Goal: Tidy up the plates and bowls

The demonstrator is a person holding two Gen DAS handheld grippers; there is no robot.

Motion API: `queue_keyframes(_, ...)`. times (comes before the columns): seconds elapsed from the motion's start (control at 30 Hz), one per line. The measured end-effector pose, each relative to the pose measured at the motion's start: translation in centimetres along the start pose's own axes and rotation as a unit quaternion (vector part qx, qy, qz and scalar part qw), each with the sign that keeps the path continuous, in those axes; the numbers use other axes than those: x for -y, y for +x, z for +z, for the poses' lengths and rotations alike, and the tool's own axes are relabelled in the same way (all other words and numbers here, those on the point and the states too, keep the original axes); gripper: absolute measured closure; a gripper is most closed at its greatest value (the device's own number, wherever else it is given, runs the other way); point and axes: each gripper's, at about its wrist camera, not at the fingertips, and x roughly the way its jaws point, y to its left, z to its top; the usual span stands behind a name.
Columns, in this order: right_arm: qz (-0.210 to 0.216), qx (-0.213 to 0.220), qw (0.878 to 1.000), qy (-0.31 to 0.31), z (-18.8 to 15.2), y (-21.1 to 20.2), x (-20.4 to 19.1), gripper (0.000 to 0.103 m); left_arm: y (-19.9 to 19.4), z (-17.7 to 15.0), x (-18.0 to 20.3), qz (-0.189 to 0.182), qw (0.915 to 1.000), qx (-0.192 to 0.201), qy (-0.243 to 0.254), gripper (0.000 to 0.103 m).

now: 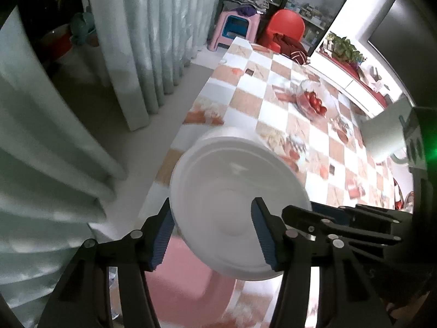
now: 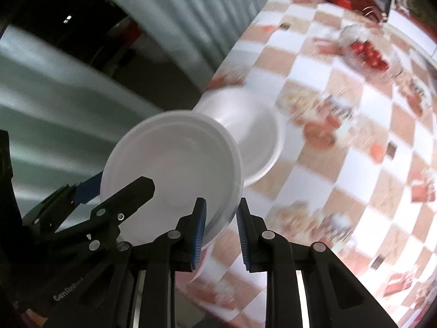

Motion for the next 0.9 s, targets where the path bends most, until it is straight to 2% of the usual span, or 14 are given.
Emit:
queue_keyframes(0.07, -0.01, -0.004, 1.0, 0.005, 1.4, 1.0, 0.7, 0.077, 1.7, 1.1, 0.0, 0.003, 1.0, -0.005, 0.0, 0.042)
queue_keyframes(0.1, -0.019, -0.006, 1.0, 0.011, 2.4, 1.2, 1.2, 0.076, 2.7, 1.5, -0.2, 0.016, 0.9997, -0.016, -0.003, 0.04)
queue_keyframes(0.17, -0.031, -0.011, 0.999, 0.029, 2.9, 1.6, 2.2, 0.065, 3.7, 1.8, -0.7, 0.036, 0.9987, -0.035, -0.011, 0.036)
queue_keyframes(0.2, -0.041, -0.013, 0.998, 0.04, 2.7, 1.6, 2.7, 0.043, 3.9, 1.8, -1.0, 0.042, 0.9982, -0.041, -0.016, 0.032)
queue_keyframes(0.23, -0.041, -0.011, 0.998, 0.048, 2.4, 1.4, 3.2, 0.024, 3.8, 1.6, -1.4, 0.045, 0.9979, -0.042, -0.021, 0.021)
queue_keyframes(0.3, -0.028, -0.013, 0.998, 0.059, 1.8, 1.3, 3.9, 0.022, 3.6, 1.2, -1.9, 0.054, 0.9973, -0.043, -0.023, 0.019)
queue_keyframes(0.43, -0.036, -0.042, 0.995, 0.087, 0.8, 1.9, 5.7, 0.022, 4.1, 0.9, -2.3, 0.056, 0.9957, -0.07, -0.024, 0.019)
queue_keyframes(0.6, -0.04, -0.053, 0.992, 0.105, 0.6, 2.5, 6.5, 0.021, 4.0, 1.4, -1.7, 0.063, 0.9953, -0.071, -0.019, 0.019)
queue_keyframes(0.7, -0.035, -0.052, 0.993, 0.103, 1.0, 2.9, 6.4, 0.001, 4.3, 1.9, -1.7, 0.068, 0.995, -0.071, -0.022, 0.018)
queue_keyframes(0.9, -0.033, -0.046, 0.994, 0.093, 1.7, 2.8, 5.8, 0.001, 4.7, 2.4, -1.8, 0.072, 0.9945, -0.073, -0.02, 0.018)
